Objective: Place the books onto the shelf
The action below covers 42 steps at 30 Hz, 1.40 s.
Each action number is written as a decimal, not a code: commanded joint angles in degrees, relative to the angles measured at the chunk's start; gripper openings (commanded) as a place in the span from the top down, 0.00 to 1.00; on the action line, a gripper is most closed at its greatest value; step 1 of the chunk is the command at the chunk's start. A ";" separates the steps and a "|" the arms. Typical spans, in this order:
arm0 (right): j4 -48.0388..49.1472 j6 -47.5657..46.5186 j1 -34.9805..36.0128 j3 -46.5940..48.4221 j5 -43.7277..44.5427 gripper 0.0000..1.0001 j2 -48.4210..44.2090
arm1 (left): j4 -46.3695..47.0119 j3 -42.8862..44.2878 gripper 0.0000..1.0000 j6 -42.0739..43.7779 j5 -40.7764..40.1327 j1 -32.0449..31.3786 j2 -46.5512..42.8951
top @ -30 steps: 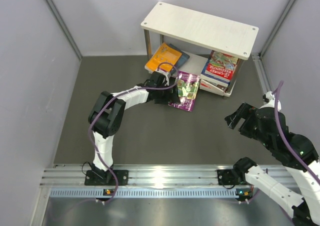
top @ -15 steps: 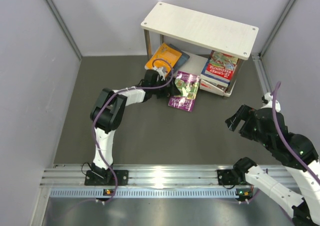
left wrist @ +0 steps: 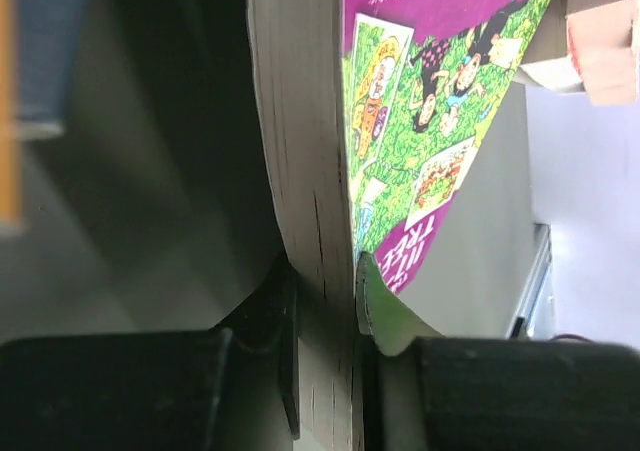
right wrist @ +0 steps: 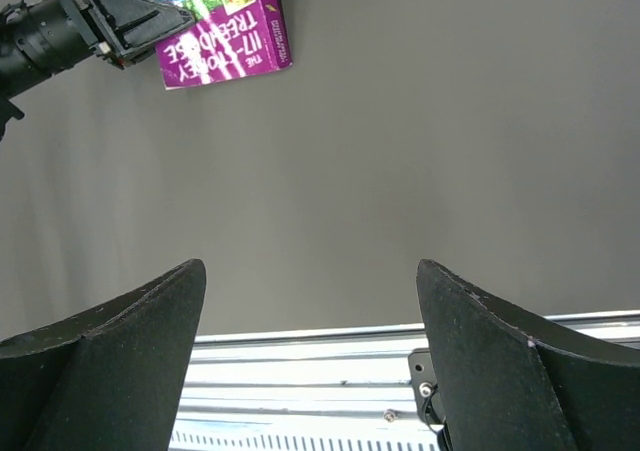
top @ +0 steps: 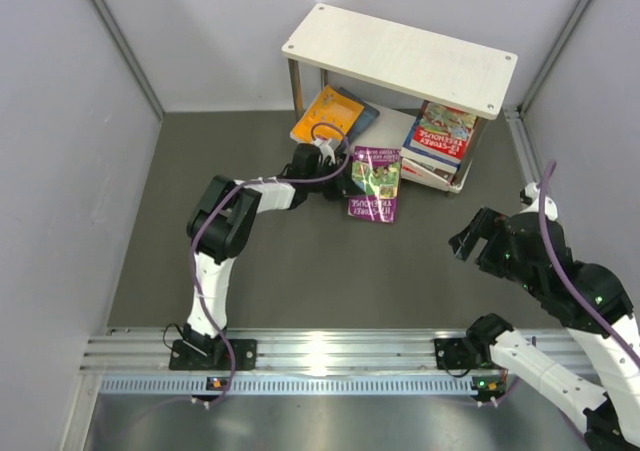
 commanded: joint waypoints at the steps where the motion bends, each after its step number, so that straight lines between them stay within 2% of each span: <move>1: 2.98 -1.52 0.62 0.18 -0.24 0.14 0.31 | -0.65 0.79 1.00 0.67 0.32 -0.45 -2.75; 3: 4.90 -2.58 0.62 -0.70 -1.99 0.13 0.04 | -1.01 0.43 1.00 0.58 0.85 -0.01 -4.07; 6: 12.45 -4.86 0.62 -3.51 -9.10 0.13 -0.40 | -5.40 0.70 1.00 1.71 1.64 0.87 -7.50; 7: 18.22 -5.30 0.62 -4.47 -11.73 0.12 -0.14 | -6.45 0.44 1.00 2.16 1.73 1.05 -9.94; 8: 20.88 -6.00 0.62 -6.05 -17.07 0.12 0.91 | -9.25 0.35 1.00 2.77 1.82 1.57 -11.36; 11: 27.82 -7.67 0.53 -7.03 -23.51 0.12 5.38 | -12.51 -0.27 1.00 3.30 3.74 2.97 -16.55; 16: 38.73 -8.56 0.36 -10.19 -27.21 0.09 12.16 | -15.43 0.34 1.00 1.11 9.54 4.56 -24.71; 23: 56.74 -1.71 -5.34 -16.25 -36.53 0.08 20.07 | -17.01 -1.41 1.00 -3.81 14.21 4.74 -33.42; 27: 67.99 2.86 -7.29 -17.84 -41.46 0.07 23.24 | -14.12 -4.57 1.00 -7.77 17.54 4.74 -38.17; 33: 75.48 6.73 -7.38 -17.40 -43.83 0.07 24.39 | -14.99 -8.08 1.00 -8.56 19.48 4.65 -42.91; 34: 77.40 7.87 -7.38 -17.58 -44.71 0.09 24.56 | -14.73 -8.70 1.00 -8.91 19.22 4.65 -43.45; 36: 80.05 9.63 -7.38 -18.10 -46.12 0.23 25.09 | -12.54 -10.89 1.00 -10.40 18.52 4.65 -45.29; 37: 82.15 12.07 -7.38 -19.41 -47.34 0.33 25.35 | -11.66 -11.60 1.00 -11.19 18.43 4.74 -45.65; 38: 85.82 13.49 -7.29 -20.29 -47.88 0.51 25.44 | -9.04 -12.13 1.00 -13.03 18.26 4.65 -45.91; 42: 92.71 17.98 -6.94 -22.85 -48.93 0.75 25.79 | -5.07 -14.33 1.00 -16.11 16.85 4.74 -46.18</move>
